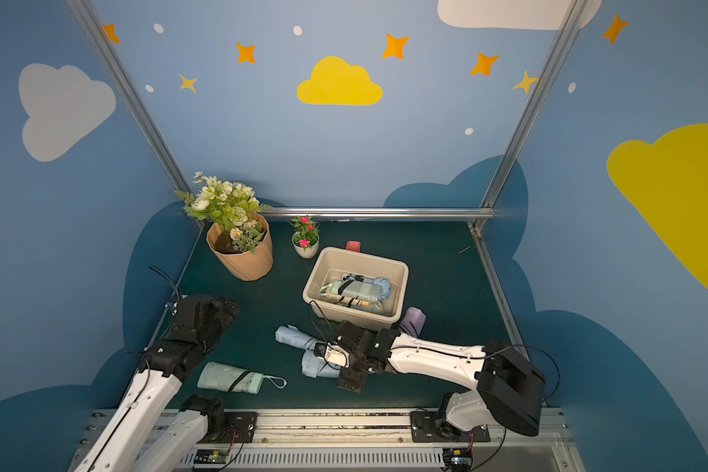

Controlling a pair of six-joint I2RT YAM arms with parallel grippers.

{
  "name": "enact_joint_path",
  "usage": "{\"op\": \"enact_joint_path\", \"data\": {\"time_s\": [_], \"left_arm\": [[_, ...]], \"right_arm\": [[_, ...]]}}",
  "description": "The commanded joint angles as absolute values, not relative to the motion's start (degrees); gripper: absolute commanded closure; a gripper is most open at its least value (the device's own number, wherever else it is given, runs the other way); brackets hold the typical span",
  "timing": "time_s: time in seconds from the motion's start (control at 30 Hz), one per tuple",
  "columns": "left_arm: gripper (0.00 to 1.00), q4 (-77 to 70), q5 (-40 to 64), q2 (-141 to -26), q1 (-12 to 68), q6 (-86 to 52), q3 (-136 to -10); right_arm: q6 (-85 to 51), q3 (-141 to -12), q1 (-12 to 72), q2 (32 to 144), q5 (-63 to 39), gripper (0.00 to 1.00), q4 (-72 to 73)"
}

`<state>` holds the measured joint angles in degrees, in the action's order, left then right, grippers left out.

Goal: Put the umbrella into the storage box
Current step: Pick up the umbrella from the center of the board.

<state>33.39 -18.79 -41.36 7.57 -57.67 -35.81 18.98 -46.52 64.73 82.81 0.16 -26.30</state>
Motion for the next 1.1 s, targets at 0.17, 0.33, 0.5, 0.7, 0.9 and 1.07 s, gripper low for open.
{"op": "enact_joint_path", "data": {"time_s": [0.17, 0.33, 0.5, 0.7, 0.9, 1.07], "left_arm": [[0.00, 34.8, -17.6, -39.8, 7.3, -57.6, -35.3], [0.00, 35.0, -17.8, -38.2, 7.3, -58.2, -34.2], [0.00, 35.3, -17.9, -37.9, 7.3, -58.5, -34.0], [0.00, 35.8, -18.5, -37.0, 7.2, -58.8, -33.6], [0.00, 36.2, -18.9, -36.2, 7.2, -59.4, -33.4], [0.00, 36.7, -19.1, -35.8, 7.2, -59.4, -33.4]], "right_arm": [[26.5, -52.3, 65.5, 91.8, 1.0, 0.10, -30.6], [29.2, -51.6, 69.2, 90.3, -4.4, 0.12, -30.5], [29.0, -51.3, 70.0, 87.0, -7.6, 0.11, -30.0], [27.8, -55.1, 67.8, 84.5, -6.2, 0.09, -30.7], [26.4, -59.5, 69.6, 91.7, -6.5, 0.09, -30.0], [26.4, -61.2, 69.9, 95.3, -5.1, 0.09, -29.5]]}}
